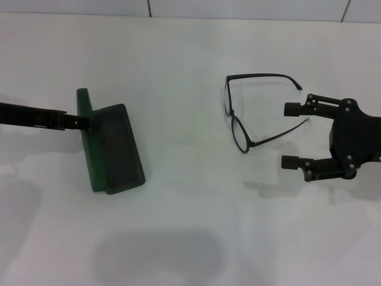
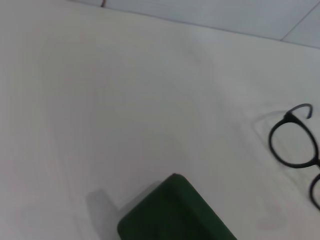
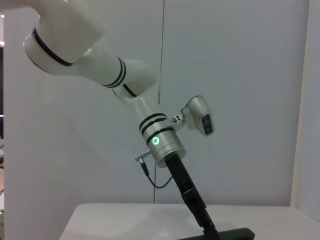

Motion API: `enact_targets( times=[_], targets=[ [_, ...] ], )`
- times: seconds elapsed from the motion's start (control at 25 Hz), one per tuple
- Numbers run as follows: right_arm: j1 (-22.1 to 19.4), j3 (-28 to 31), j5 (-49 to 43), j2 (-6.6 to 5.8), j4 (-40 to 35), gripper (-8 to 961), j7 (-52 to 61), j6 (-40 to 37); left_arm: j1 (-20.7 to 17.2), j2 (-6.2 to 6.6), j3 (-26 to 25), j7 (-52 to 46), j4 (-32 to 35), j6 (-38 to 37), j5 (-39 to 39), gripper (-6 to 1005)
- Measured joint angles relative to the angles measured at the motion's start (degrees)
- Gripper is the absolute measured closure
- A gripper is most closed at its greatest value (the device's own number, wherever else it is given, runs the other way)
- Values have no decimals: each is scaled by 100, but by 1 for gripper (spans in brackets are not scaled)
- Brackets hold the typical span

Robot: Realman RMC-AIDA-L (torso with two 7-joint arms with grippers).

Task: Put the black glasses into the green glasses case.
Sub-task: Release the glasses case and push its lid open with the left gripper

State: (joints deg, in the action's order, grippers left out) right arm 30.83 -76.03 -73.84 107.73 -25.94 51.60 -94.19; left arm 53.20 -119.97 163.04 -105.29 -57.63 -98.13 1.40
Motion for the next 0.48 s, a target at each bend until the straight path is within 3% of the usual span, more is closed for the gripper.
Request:
enact_targets(
  times=[0.48],
  targets=[
    [-7, 0, 2, 2, -4, 85, 29, -24, 164, 10, 0, -261, 56, 427, 302, 315]
  ],
)
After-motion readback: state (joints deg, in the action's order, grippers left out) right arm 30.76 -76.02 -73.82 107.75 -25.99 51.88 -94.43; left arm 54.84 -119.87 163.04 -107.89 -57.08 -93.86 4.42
